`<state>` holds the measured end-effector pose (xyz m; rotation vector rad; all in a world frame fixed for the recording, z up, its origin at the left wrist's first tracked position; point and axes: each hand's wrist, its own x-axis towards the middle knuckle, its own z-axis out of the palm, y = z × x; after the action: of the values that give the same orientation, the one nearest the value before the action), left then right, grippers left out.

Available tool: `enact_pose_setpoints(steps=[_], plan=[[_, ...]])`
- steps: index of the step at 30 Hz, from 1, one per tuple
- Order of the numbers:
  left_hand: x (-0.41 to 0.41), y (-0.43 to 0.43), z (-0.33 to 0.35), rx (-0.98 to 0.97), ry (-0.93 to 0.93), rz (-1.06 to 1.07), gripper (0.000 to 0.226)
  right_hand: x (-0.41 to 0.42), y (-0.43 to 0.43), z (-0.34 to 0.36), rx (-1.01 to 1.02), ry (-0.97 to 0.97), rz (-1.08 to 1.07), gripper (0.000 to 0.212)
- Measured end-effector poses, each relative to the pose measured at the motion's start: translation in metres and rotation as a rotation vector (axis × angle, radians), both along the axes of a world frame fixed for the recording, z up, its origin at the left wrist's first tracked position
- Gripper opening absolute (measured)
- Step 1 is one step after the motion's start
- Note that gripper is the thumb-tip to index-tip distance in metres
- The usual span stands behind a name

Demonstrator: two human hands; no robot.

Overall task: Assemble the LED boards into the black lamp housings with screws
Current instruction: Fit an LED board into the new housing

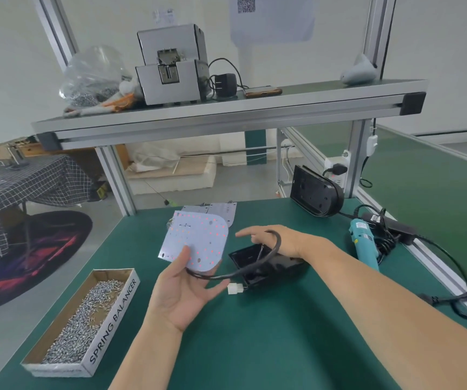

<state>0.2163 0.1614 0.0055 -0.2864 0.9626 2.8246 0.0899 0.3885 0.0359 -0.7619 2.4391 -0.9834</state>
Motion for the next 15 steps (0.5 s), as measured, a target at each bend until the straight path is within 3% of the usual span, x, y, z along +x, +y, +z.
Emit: enact_pose_setpoints(steps=[7,9,11,14,15], plan=[[0.004,-0.011,0.004,0.200,-0.023,0.136,0.017,-0.005,0.021,-0.012,0.367,0.024,-0.164,0.037],[0.005,-0.016,0.010,0.225,0.022,0.161,0.015,-0.004,0.022,-0.019,0.389,0.013,-0.226,0.045],[0.006,-0.023,0.015,0.183,0.063,0.149,0.017,-0.003,0.021,-0.026,0.357,0.011,-0.211,0.051],[0.009,-0.033,0.022,0.129,0.162,0.021,0.011,0.006,0.021,-0.036,0.084,-0.076,-0.375,0.043],[0.009,-0.039,0.019,0.066,0.169,0.000,0.031,0.013,0.021,-0.038,-0.029,-0.109,-0.459,0.043]])
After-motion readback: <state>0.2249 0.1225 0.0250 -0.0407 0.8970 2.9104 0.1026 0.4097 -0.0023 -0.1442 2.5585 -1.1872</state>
